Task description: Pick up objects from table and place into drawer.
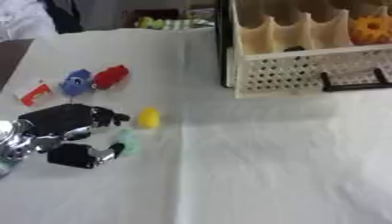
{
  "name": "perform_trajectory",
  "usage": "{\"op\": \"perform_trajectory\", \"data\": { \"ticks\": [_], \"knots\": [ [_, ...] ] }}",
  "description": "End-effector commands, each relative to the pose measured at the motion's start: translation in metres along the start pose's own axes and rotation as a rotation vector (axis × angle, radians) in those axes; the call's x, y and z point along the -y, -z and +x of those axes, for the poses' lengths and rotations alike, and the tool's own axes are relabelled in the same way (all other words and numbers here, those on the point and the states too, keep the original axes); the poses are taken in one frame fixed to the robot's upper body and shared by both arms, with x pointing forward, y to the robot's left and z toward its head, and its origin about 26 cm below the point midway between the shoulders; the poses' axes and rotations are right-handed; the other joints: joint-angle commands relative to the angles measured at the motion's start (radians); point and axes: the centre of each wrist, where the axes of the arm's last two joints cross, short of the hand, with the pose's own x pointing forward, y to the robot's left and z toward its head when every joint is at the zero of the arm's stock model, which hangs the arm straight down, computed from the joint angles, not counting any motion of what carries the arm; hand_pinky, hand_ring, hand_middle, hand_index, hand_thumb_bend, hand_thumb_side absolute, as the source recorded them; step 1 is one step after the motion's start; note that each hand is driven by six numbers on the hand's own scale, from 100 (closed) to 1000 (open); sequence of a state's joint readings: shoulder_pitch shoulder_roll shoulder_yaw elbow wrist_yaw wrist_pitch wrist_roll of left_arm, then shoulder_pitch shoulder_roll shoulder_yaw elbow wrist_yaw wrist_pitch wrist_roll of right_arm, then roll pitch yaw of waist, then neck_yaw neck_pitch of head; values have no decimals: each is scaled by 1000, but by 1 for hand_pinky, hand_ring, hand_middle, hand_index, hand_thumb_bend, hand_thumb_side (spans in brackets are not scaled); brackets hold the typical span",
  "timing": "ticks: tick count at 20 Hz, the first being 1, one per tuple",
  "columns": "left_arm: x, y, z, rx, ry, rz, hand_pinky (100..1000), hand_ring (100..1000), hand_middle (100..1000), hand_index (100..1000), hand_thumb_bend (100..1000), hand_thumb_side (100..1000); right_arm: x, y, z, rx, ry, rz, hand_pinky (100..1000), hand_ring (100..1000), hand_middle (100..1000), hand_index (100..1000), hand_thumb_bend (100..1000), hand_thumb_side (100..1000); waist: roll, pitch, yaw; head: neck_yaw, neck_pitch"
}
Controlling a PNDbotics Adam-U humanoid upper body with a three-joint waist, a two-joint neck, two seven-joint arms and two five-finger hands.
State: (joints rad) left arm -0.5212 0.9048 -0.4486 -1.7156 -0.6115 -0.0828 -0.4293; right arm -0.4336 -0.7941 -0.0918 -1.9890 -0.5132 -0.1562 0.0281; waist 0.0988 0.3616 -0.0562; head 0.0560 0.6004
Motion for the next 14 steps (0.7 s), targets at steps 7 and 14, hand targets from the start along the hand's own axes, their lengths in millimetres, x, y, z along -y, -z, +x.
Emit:
{"op": "perform_trajectory", "data": {
  "ticks": [7,14],
  "knots": [
    [-3,2,-10,-31,44,-17,579,776,796,1000,238,1000,3,2,6,6,-6,-2,575,512,256,686,368,960,-2,-12,-2,6,-19],
    [3,7,-16,-47,46,-38,581,779,804,1000,243,1000,3,0,4,-7,-1,-12,576,512,258,684,367,956,-2,-8,-6,10,-20]
  ]
}}
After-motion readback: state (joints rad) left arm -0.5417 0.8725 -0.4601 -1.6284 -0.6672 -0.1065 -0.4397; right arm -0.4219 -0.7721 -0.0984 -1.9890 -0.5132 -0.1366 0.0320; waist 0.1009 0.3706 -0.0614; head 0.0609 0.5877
